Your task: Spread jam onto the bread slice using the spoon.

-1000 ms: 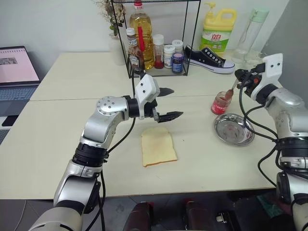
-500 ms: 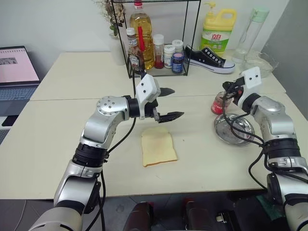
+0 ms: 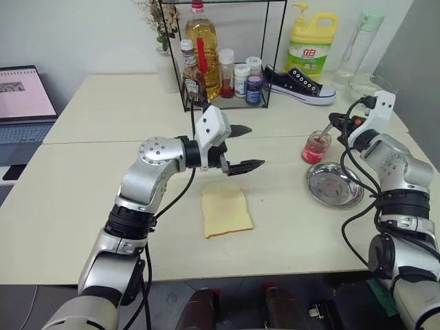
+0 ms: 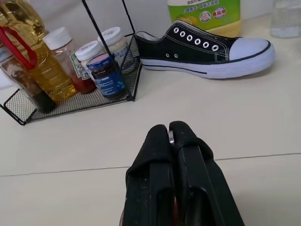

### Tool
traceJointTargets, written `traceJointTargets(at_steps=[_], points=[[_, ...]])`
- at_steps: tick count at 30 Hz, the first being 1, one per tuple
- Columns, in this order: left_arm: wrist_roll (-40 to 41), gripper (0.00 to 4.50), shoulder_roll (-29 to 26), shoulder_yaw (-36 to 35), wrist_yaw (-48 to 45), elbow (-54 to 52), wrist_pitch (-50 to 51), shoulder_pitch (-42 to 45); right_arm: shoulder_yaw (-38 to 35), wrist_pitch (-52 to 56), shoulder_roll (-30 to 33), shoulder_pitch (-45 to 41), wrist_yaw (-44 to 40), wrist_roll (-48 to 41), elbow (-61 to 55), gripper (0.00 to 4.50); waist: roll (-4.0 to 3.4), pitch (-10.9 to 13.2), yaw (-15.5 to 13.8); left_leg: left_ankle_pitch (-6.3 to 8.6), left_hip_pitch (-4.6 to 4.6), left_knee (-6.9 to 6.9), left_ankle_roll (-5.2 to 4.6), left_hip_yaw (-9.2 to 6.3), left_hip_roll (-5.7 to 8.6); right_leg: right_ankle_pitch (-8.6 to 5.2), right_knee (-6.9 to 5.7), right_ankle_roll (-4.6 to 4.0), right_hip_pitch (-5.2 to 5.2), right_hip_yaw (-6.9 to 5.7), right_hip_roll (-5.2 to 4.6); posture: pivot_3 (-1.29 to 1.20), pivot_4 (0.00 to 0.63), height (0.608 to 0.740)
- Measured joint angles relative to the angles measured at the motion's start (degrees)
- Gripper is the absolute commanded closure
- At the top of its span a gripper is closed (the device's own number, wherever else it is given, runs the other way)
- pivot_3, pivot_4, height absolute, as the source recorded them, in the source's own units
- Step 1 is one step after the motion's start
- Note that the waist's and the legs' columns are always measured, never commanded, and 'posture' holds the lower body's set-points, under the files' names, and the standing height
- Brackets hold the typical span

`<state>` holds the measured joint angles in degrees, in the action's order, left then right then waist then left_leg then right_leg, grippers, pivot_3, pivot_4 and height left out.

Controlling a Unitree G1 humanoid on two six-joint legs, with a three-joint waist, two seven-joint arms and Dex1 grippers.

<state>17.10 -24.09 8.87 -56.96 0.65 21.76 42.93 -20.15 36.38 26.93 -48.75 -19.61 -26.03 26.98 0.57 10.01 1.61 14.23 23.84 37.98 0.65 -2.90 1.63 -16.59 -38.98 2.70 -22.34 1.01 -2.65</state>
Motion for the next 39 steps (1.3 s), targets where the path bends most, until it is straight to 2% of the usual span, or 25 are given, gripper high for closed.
traceJointTargets(at_steps=[9,21,28,34,39], points=[[0.0,0.0,0.4,0.4,-0.2,0.3,-0.9,0.0,-3.9,5.7,1.5,-0.1,3.1,-3.6,-4.2,4.48,0.0,0.0,0.0,0.0,0.01,0.0,0.0,0.0,0.01,0.0,0.0,0.0,0.0,0.0,0.0,0.0,0.15,0.74],[-0.4,0.0,0.7,0.4,-1.4,2.4,-2.3,0.2,-8.8,6.7,2.9,-2.1,6.4,-5.9,-4.3,4.48,0.0,0.0,0.0,0.0,0.01,-0.01,-0.01,0.01,0.0,0.0,0.0,0.0,0.0,0.0,0.0,0.0,0.15,0.74],[-0.4,0.0,0.5,0.4,-2.6,3.4,-2.7,0.2,-16.7,8.5,1.5,-5.3,12.5,-12.3,-2.8,4.48,0.0,0.0,0.0,0.0,0.01,-0.02,-0.01,0.01,-0.01,0.0,0.0,0.0,0.0,0.01,0.0,0.0,0.15,0.74],[0.5,0.0,-2.3,-0.7,-4.6,3.7,-3.2,0.2,-21.5,12.5,-1.8,-5.5,17.3,-19.2,-4.8,4.48,-0.01,0.0,0.0,0.01,0.02,-0.03,-0.01,0.02,-0.02,0.0,-0.01,0.0,-0.02,0.02,0.0,0.0,0.15,0.74],[3.5,0.0,-7.7,-4.6,-6.3,-0.2,-0.8,-4.1,-23.5,17.2,-5.1,-5.5,22.1,-27.2,-12.2,4.48,-0.04,0.0,0.2,0.01,0.02,-0.09,-0.01,0.01,-0.06,0.0,0.0,0.0,-0.05,0.02,0.0,0.0,0.15,0.74]])
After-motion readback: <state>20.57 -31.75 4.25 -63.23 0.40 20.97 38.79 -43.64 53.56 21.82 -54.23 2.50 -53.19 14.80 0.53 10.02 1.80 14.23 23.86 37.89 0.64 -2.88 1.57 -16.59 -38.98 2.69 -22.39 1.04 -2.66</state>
